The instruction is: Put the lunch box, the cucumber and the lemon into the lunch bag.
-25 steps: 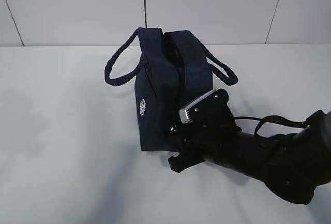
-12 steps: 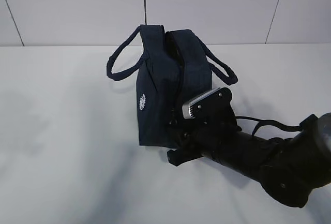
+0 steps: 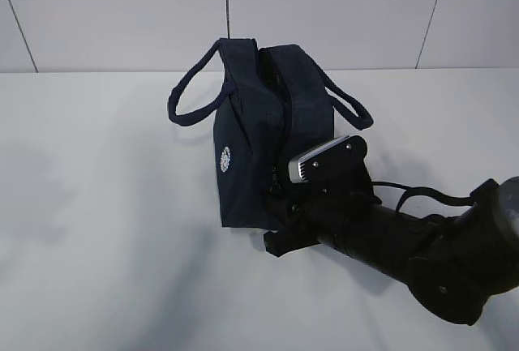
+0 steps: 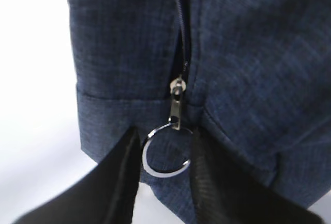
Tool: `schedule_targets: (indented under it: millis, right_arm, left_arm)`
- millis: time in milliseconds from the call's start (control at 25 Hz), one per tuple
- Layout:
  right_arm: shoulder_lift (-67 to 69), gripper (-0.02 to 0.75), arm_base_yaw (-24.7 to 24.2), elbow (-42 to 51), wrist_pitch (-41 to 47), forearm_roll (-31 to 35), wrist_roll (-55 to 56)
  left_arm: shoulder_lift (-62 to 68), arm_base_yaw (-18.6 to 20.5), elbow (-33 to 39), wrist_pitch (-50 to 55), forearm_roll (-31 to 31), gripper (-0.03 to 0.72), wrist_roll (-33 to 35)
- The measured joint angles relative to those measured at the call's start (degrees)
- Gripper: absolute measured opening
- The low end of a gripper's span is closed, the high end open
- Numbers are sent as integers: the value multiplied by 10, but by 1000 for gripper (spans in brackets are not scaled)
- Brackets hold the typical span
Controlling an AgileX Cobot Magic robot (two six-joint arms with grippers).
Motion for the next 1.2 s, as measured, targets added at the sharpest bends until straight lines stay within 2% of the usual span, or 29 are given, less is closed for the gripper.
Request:
schedule_targets:
  millis: [800, 1200]
  right_arm:
    - [0, 244, 0, 0, 0, 0, -1]
    - [0, 244, 0, 22, -19, 45, -8]
  left_arm:
    - [0, 0, 0, 3, 9, 185, 0]
    - [0, 0, 0, 5, 10, 185, 0]
